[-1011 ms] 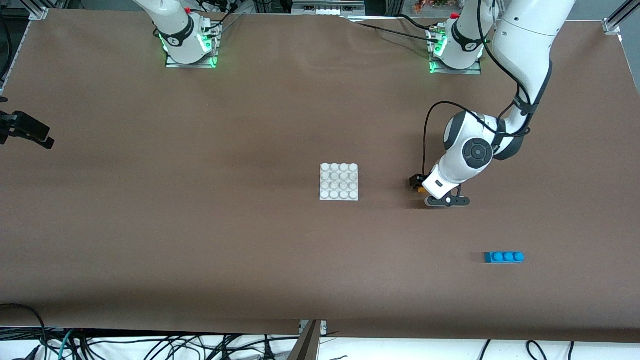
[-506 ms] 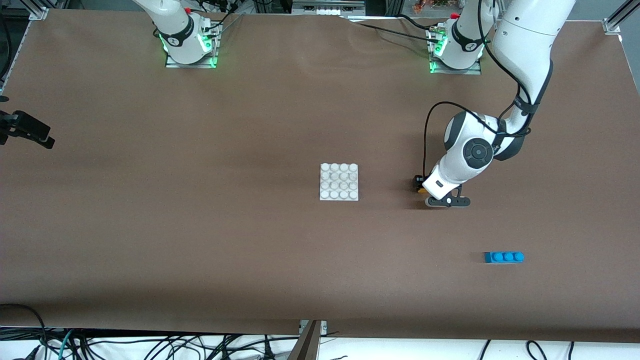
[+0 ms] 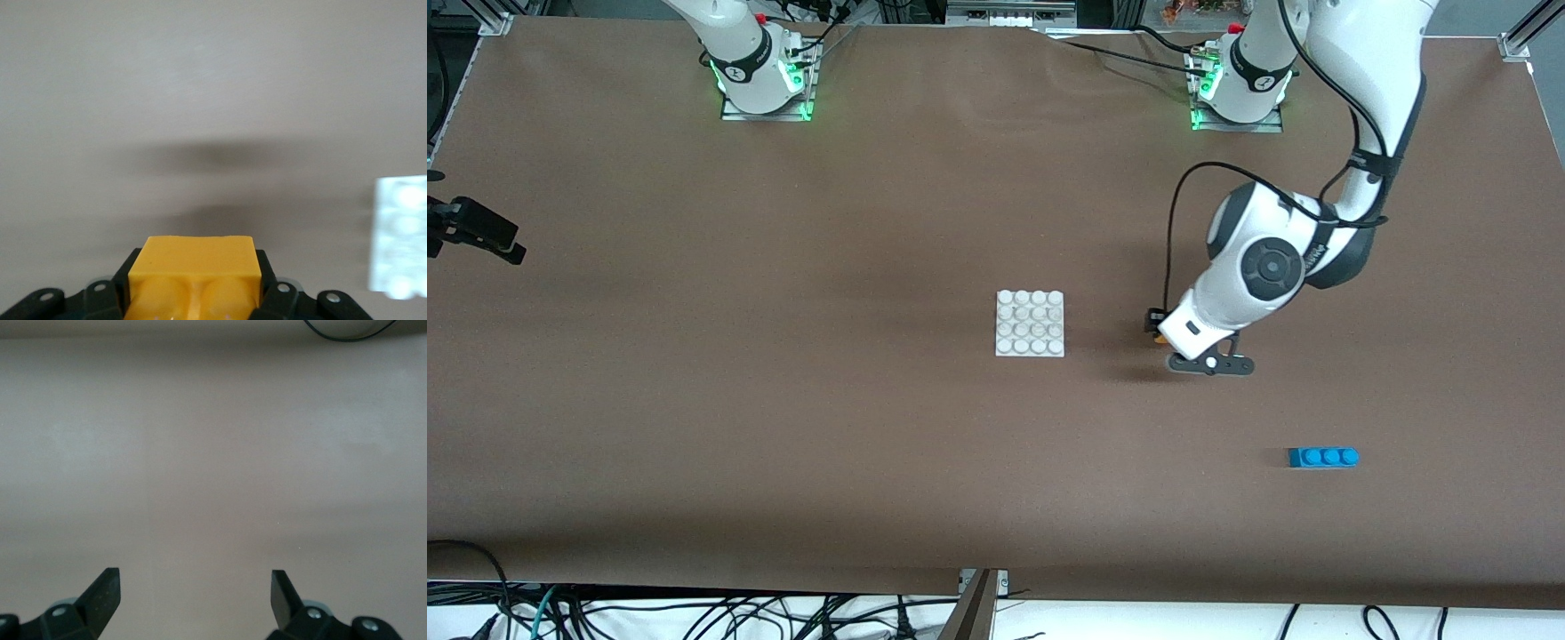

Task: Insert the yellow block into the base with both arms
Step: 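Carry the yellow block over the white base plate with the left gripper, then lower the yellow block onto the base plate studs with the left gripper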

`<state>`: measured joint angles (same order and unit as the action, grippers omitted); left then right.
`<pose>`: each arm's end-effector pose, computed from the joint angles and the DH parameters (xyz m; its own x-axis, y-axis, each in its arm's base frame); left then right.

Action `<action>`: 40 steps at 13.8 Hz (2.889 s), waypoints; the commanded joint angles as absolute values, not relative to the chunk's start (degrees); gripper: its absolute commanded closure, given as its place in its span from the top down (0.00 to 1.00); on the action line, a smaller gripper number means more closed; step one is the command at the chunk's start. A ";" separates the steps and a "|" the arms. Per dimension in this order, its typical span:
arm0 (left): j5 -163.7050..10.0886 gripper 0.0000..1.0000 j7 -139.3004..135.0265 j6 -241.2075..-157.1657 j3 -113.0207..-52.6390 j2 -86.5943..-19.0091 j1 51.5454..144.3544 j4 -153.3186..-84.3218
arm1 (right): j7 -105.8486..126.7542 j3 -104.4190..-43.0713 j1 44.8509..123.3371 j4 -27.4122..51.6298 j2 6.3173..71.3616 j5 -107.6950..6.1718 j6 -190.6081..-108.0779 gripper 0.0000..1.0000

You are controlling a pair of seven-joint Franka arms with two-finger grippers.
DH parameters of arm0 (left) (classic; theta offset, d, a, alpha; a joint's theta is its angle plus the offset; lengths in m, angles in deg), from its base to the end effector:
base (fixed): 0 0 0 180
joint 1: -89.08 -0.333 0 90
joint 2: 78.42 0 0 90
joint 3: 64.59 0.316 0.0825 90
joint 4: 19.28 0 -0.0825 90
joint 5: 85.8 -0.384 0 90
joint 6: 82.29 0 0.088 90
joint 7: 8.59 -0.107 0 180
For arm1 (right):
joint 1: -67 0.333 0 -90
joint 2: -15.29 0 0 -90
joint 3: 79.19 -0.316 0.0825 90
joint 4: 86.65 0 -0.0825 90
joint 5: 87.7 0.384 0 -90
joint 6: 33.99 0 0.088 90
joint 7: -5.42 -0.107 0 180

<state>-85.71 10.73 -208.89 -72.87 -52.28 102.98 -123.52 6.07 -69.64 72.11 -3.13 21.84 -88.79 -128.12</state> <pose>0.5952 -0.2359 0.2846 0.9961 -0.0378 -0.0796 -0.0346 -0.9986 0.0406 0.5955 -0.0421 0.6200 0.9955 -0.0621 0.0719 -0.0650 -0.9971 0.0388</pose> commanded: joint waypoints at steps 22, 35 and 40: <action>-88.26 0.28 32.55 -200.14 -71.80 -30.17 123.27 -96.27 | 6.30 -70.32 71.83 -2.89 21.35 -89.19 -127.68 1.00; -88.08 0.28 32.37 -201.20 -72.24 -31.14 123.27 -99.26 | 6.47 -70.32 71.74 -2.89 21.53 -89.10 -127.68 1.00; -87.82 0.28 31.67 -201.12 -72.33 -31.31 123.26 -99.70 | 6.48 -70.32 71.74 -2.89 21.53 -89.10 -127.68 1.00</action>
<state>-86.72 31.96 -201.68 -72.29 -30.27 123.01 -98.77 6.07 -69.80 72.14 -3.11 21.90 -88.79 -128.11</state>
